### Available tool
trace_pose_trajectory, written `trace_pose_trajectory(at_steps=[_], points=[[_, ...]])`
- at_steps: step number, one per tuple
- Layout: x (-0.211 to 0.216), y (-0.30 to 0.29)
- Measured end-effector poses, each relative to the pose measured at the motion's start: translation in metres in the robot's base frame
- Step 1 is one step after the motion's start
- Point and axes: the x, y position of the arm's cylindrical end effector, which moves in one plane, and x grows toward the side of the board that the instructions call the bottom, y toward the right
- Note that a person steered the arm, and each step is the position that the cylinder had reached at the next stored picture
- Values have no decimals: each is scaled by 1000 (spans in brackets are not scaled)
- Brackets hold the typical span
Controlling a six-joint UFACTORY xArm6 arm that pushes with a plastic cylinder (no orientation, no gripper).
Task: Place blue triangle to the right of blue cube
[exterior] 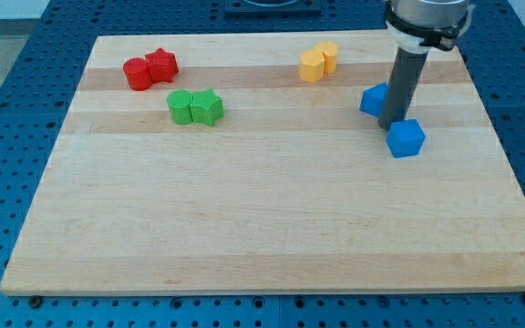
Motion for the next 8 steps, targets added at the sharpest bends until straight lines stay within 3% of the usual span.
trace_pose_trajectory(at_steps=[2, 4, 8], points=[[14, -78], [-30, -86], [-40, 11]])
